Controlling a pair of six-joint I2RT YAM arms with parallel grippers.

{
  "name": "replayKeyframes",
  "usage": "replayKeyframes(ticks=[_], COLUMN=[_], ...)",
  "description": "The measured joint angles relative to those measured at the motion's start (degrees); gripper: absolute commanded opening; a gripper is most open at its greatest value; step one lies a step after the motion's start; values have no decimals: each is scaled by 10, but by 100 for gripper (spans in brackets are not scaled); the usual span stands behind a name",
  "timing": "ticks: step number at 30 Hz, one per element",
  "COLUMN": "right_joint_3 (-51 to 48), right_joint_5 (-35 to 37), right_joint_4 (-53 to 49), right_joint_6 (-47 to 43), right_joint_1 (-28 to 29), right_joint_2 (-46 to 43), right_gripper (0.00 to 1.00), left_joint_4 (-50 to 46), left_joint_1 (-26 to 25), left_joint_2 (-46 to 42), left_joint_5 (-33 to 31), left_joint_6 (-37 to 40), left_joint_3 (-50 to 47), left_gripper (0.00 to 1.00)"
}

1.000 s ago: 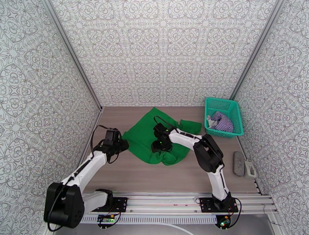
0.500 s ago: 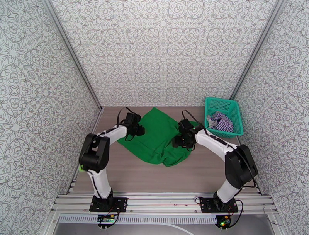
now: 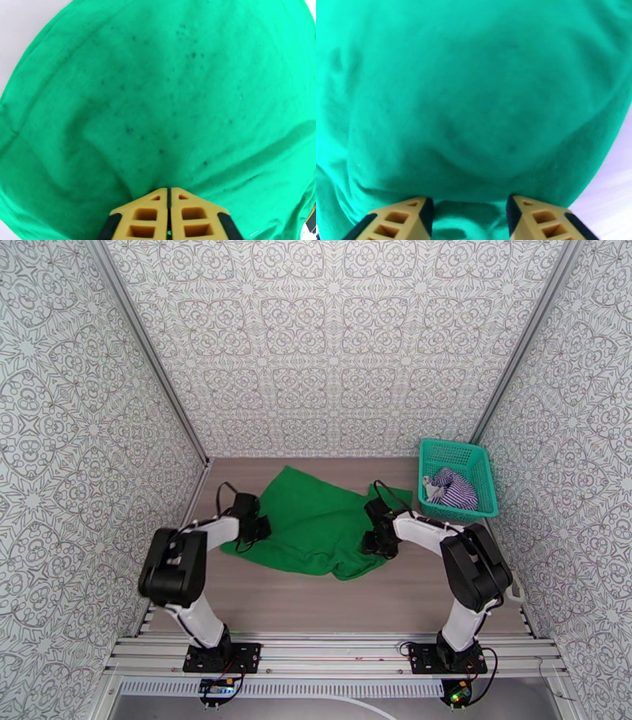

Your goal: Fold and stack the mixed laundry pile

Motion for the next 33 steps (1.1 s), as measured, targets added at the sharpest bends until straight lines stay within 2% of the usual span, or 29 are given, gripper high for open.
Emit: replayKeyframes(ticks=[4,6,11,15,19,23,28,33], right_joint_3=[-37,-58,-72,21,167,280,380,455], right_joint_5=[15,17,19,19,15,13,22,54], right_joint_4=[-3,-8,-69,-110,-97,-78,-71,-74], right_joint_6=[2,3,1,-14,-28,-29,-19,-5], right_joint_1=[-1,-1,-4,-25,-63,-101,-134,-138], right_joint_2=[-30,-50,-94,-90,-41,52,174,256], right_gripper=[60,61,65,65,64,66,70,71], left_joint_4=[-6,-20,-68,-115,-143,-154,-187,-228], left_joint_1=[-13,-19,-21,-21,-21,-16,-8,-9], left_joint_2=[-61,-89,-149,-133,-28,98,259,389], left_joint_5=[-11,-14,-14,-14,-12,-14,-31,-60], left_joint_6=[-34,-47,-53,-20,48,107,155,183], left_joint_3=[-59,-81,-83,8,192,349,516,652], left_gripper=[8,12,29,46,56,66,76,86])
